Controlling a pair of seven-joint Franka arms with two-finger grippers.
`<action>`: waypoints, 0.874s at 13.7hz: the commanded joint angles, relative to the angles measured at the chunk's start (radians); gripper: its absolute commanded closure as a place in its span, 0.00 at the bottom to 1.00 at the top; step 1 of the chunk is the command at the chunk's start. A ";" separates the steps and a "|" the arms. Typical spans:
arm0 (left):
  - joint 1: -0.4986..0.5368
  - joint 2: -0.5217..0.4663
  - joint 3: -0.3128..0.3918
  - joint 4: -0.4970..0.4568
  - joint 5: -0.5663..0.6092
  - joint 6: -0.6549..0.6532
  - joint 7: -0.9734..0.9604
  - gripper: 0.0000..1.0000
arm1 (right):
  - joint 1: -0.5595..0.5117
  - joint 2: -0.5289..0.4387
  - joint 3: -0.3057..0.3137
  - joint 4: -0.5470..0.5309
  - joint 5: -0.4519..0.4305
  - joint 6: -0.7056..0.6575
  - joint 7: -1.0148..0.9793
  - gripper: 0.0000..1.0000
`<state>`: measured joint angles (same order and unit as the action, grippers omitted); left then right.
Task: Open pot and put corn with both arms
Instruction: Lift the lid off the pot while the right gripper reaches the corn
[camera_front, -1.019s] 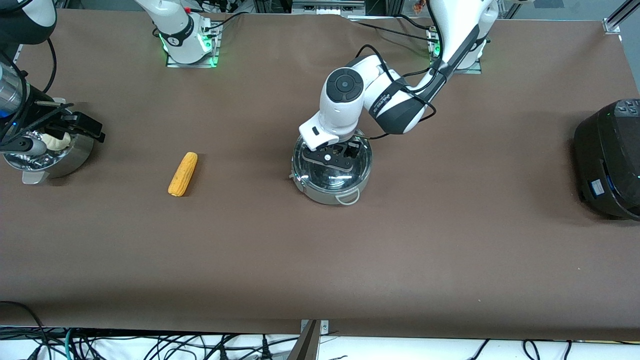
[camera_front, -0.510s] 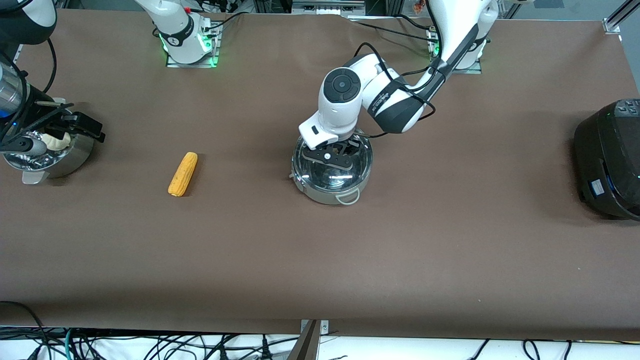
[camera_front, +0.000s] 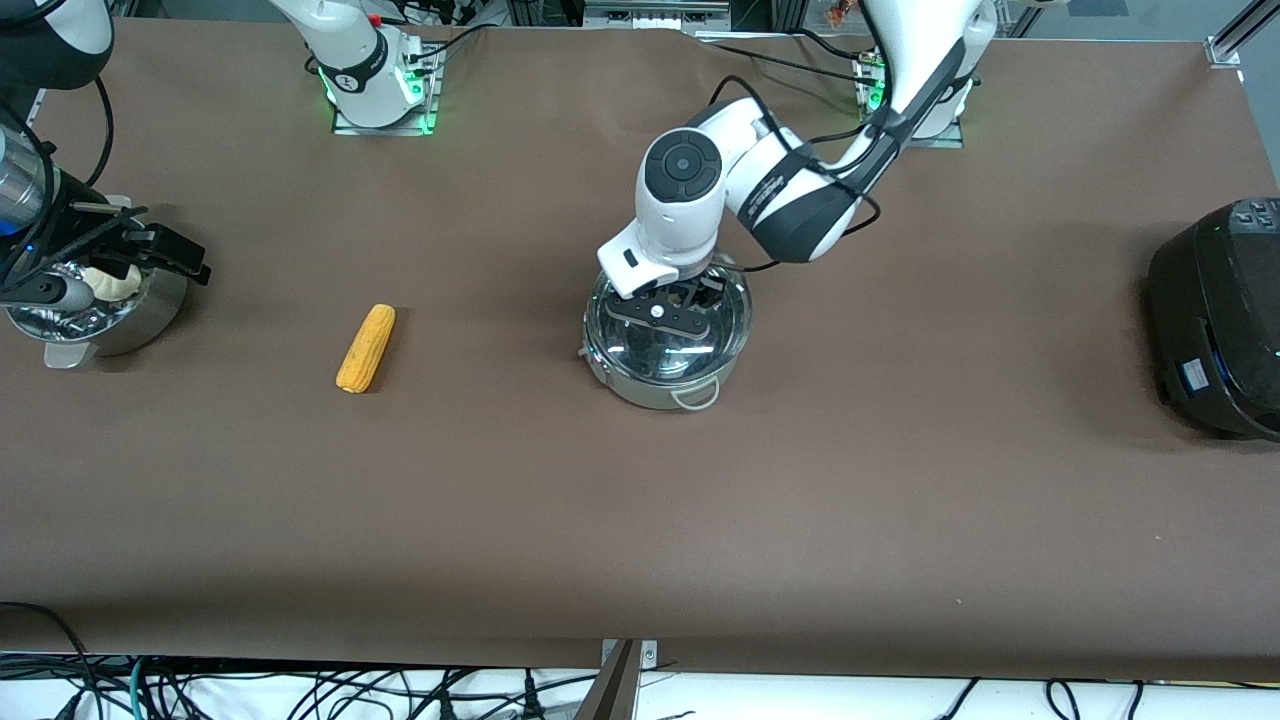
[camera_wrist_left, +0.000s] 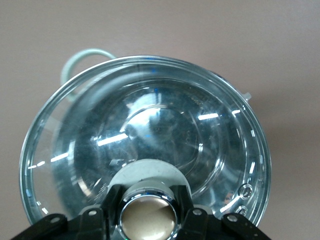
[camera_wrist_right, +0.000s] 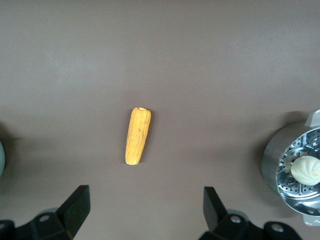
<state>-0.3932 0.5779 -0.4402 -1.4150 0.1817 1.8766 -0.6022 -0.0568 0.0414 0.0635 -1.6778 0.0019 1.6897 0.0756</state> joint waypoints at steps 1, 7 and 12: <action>0.039 -0.036 -0.002 0.106 0.032 -0.160 0.063 0.88 | -0.008 -0.012 0.009 -0.005 -0.013 -0.010 0.013 0.00; 0.319 -0.105 -0.006 0.082 0.025 -0.261 0.468 0.88 | -0.008 -0.012 0.009 -0.007 -0.013 -0.012 0.013 0.00; 0.575 -0.116 -0.006 -0.011 0.028 -0.249 0.789 0.87 | -0.006 -0.011 0.009 -0.007 -0.013 -0.012 0.013 0.00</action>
<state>0.1046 0.5012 -0.4291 -1.3478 0.1871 1.6239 0.1038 -0.0570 0.0414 0.0635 -1.6783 0.0016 1.6887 0.0758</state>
